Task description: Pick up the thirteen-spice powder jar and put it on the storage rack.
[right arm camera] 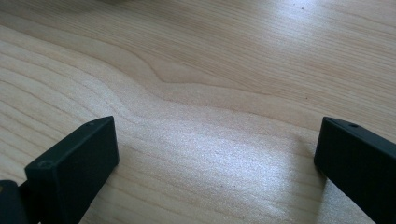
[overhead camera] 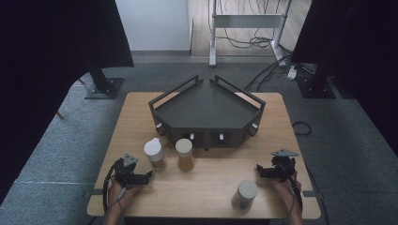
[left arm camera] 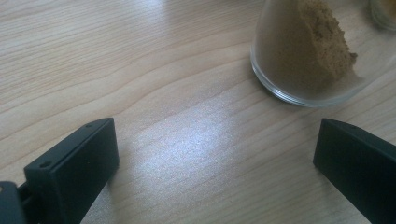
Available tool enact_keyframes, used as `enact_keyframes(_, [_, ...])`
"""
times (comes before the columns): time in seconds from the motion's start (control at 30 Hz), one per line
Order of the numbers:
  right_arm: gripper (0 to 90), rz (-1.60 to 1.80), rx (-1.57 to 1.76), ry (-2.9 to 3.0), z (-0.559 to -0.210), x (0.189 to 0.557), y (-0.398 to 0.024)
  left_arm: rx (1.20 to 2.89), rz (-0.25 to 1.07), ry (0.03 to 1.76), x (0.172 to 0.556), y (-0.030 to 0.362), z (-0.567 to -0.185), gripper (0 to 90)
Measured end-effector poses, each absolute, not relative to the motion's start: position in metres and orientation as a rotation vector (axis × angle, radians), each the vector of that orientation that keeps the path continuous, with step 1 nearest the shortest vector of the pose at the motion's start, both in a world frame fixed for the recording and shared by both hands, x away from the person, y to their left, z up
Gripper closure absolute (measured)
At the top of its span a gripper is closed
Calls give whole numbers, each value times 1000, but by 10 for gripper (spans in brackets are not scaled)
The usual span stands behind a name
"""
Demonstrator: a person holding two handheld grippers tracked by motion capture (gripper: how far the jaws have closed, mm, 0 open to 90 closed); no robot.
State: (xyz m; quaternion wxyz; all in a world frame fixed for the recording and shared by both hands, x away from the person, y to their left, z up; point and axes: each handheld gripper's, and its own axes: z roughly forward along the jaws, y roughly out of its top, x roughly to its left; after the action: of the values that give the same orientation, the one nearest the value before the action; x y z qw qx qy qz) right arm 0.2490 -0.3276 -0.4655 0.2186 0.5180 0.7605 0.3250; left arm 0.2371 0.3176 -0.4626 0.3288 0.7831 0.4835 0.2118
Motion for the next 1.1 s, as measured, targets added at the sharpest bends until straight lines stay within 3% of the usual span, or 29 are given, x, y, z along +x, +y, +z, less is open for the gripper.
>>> enact_keyframes(0.77, [0, 901, 1434, 2105, -466, 249, -328, 2024, 595, 1238, 230, 319, -465, 39])
enact_keyframes(1.1, [0, 904, 1430, 2108, -466, 249, -329, 1902, 601, 1139, 214, 334, -465, 39])
